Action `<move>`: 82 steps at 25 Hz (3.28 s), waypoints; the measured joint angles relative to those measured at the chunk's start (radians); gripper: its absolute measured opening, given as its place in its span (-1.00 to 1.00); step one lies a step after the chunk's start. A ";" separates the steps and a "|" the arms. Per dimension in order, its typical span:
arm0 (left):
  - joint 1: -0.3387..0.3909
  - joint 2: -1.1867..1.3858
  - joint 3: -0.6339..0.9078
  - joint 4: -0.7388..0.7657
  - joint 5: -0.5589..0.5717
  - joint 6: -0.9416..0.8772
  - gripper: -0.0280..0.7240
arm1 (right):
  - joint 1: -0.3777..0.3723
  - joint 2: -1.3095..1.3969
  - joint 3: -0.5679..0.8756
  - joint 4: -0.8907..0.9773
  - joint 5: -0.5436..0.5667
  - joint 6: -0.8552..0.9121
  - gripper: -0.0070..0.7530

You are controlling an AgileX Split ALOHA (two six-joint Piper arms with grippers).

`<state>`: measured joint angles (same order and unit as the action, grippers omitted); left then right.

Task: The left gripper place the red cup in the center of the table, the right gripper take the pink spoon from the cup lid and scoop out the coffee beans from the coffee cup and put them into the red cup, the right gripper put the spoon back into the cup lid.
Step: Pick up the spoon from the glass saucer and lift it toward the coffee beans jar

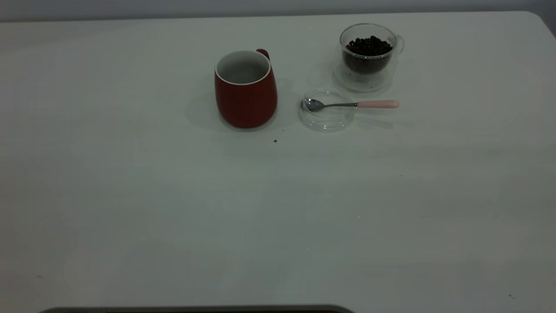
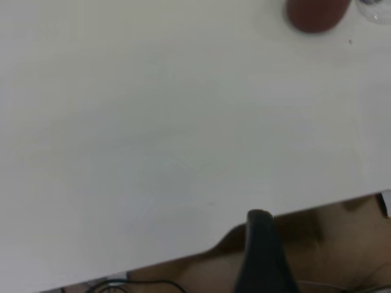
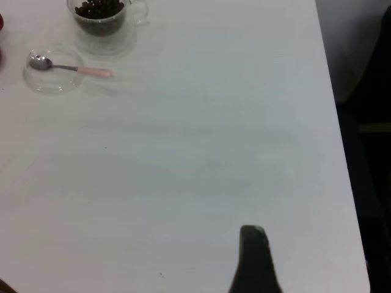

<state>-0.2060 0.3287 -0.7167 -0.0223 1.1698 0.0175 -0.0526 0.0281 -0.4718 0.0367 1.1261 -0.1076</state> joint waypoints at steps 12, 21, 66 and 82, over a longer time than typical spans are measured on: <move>0.000 -0.114 0.224 -0.007 -0.025 0.000 0.64 | 0.000 0.000 0.000 0.000 0.000 0.000 0.57; 0.000 -0.114 0.230 -0.007 -0.042 0.000 0.64 | 0.000 0.000 0.000 0.000 0.000 -0.001 0.57; 0.160 -0.347 0.230 -0.007 -0.038 0.000 0.64 | 0.000 0.000 0.000 0.000 0.000 0.000 0.57; 0.160 -0.347 0.230 -0.007 -0.037 0.000 0.64 | 0.000 0.000 0.000 0.092 0.000 -0.003 0.57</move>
<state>-0.0463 -0.0181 -0.4862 -0.0298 1.1325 0.0178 -0.0526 0.0281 -0.4718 0.1284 1.1261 -0.1109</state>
